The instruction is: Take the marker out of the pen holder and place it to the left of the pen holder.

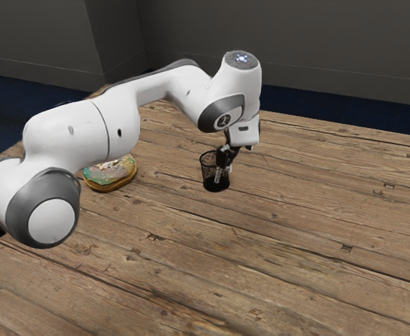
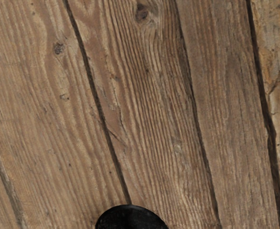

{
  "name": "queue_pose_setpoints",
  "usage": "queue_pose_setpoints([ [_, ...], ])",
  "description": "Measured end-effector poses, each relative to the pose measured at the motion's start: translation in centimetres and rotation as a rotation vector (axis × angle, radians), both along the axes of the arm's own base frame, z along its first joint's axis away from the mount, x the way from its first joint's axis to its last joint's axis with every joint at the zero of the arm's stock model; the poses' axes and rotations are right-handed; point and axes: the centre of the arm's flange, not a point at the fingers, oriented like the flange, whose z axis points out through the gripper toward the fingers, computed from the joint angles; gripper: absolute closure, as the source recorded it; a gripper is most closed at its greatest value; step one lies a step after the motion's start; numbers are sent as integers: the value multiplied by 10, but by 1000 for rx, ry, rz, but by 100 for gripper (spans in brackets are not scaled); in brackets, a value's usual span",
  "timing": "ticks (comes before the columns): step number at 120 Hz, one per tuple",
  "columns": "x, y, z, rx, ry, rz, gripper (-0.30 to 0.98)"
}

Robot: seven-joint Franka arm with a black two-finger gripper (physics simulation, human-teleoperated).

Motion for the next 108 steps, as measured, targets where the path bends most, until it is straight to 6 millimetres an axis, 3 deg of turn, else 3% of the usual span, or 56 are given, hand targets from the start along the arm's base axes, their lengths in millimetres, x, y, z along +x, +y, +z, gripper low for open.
queue_pose_setpoints([
  [7, 4, -3, 2, 51, -34, -24, 0],
  [18, -1, -34, 12, 137, -100, -120, 0],
  [25, -6, -43, 17, 179, -117, -162, 0],
  [29, -12, -42, 20, 190, -99, -167, 0],
  [37, -43, -34, 33, 227, -19, -190, 0],
  [43, -63, -26, 21, 254, 65, -238, 0],
  [51, -71, 4, 9, 153, 168, -263, 0],
  [57, -72, 12, 4, 14, 216, -297, 0],
  [76, -66, 4, 8, -187, 193, -494, 0],
  [87, -60, 7, 8, -209, 156, -593, 0],
  [99, -47, 30, 7, -137, 105, -678, 0],
  [108, -37, 34, -4, -97, 51, -760, 0],
])
